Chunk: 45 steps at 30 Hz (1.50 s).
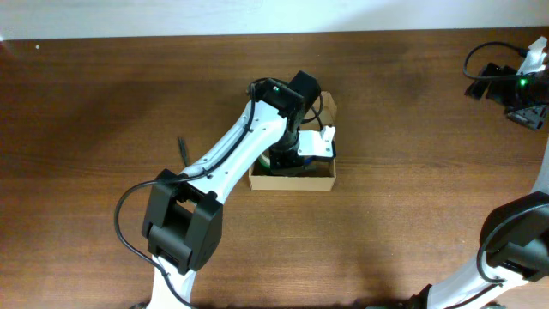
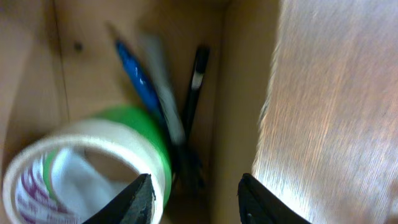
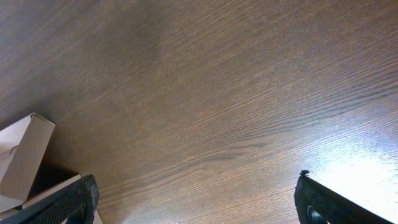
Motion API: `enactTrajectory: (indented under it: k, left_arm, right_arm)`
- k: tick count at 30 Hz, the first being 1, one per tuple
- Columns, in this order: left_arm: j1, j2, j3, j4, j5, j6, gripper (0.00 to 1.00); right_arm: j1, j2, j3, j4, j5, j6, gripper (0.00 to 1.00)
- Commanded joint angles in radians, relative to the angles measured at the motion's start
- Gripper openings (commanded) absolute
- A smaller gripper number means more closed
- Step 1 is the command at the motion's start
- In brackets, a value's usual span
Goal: Pack container
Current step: 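Carry the marker right and lower it into the box, then move the left gripper back to the grey pen and grasp it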
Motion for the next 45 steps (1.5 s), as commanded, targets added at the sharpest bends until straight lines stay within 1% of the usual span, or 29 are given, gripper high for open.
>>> enactTrajectory:
  k: [1, 4, 7, 9, 12, 15, 16, 17, 19, 20, 23, 26, 32, 36, 40, 41, 45]
  left_arm:
    - [-0.004, -0.018, 0.029, -0.022, -0.149, -0.086, 0.43]
    - [-0.003, -0.063, 0.068, -0.023, -0.162, -0.111, 0.43]
    - [0.01, -0.155, 0.08, -0.023, -0.242, -0.209, 0.43]
    - [0.04, -0.227, 0.079, -0.018, -0.276, -0.265, 0.43]
    - [0.132, -0.346, 0.053, 0.021, -0.278, -0.354, 0.46]
    - [0.285, -0.439, -0.011, 0.1, -0.27, -0.511, 0.47]
    - [0.367, -0.461, -0.053, 0.138, -0.27, -0.625, 0.47]
    - [0.426, -0.465, -0.088, 0.16, -0.27, -0.715, 0.47]
    - [0.513, -0.455, -0.151, 0.177, -0.251, -0.82, 0.47]
    - [0.552, -0.446, -0.19, 0.184, -0.213, -0.823, 0.47]
    - [0.613, -0.397, -0.286, 0.227, -0.138, -0.84, 0.47]
    - [0.623, -0.309, -0.344, 0.268, -0.138, -0.896, 0.49]
    - [0.62, -0.168, -0.348, 0.3, -0.128, -0.972, 0.49]
    - [0.621, -0.096, -0.348, 0.318, -0.063, -1.01, 0.49]
    - [0.621, -0.045, -0.348, 0.325, -0.044, -1.102, 0.49]
    - [0.621, -0.034, -0.348, 0.325, -0.044, -1.149, 0.48]
    - [0.621, -0.016, -0.35, 0.322, -0.045, -1.242, 0.48]
  right_arm:
    - [0.003, 0.003, -0.003, 0.0, -0.005, 0.001, 0.99]
    - [0.003, 0.003, -0.003, 0.0, -0.005, 0.001, 0.99]
    - [0.003, 0.003, -0.003, 0.0, -0.005, 0.001, 0.99]
    - [0.003, 0.003, -0.003, 0.0, -0.005, 0.001, 0.99]
    - [0.003, 0.003, -0.003, 0.0, -0.005, 0.001, 0.99]
    - [0.003, 0.003, -0.003, 0.0, -0.005, 0.001, 0.99]
    - [0.003, 0.003, -0.003, 0.0, -0.005, 0.001, 0.99]
    - [0.003, 0.003, -0.003, 0.0, -0.005, 0.001, 0.99]
    - [0.003, 0.003, -0.003, 0.0, -0.005, 0.001, 0.99]
    - [0.003, 0.003, -0.003, 0.0, -0.005, 0.001, 0.99]
    - [0.003, 0.003, -0.003, 0.0, -0.004, 0.001, 0.99]
    - [0.003, 0.003, -0.003, 0.0, -0.005, 0.001, 0.99]
    - [0.003, 0.003, -0.003, 0.0, -0.005, 0.001, 0.99]
    - [0.003, 0.003, -0.003, 0.0, -0.005, 0.001, 0.99]
    - [0.003, 0.003, -0.003, 0.0, -0.005, 0.001, 0.99]
    - [0.003, 0.003, -0.003, 0.0, -0.005, 0.001, 0.99]
    - [0.003, 0.003, -0.003, 0.0, -0.005, 0.001, 0.99]
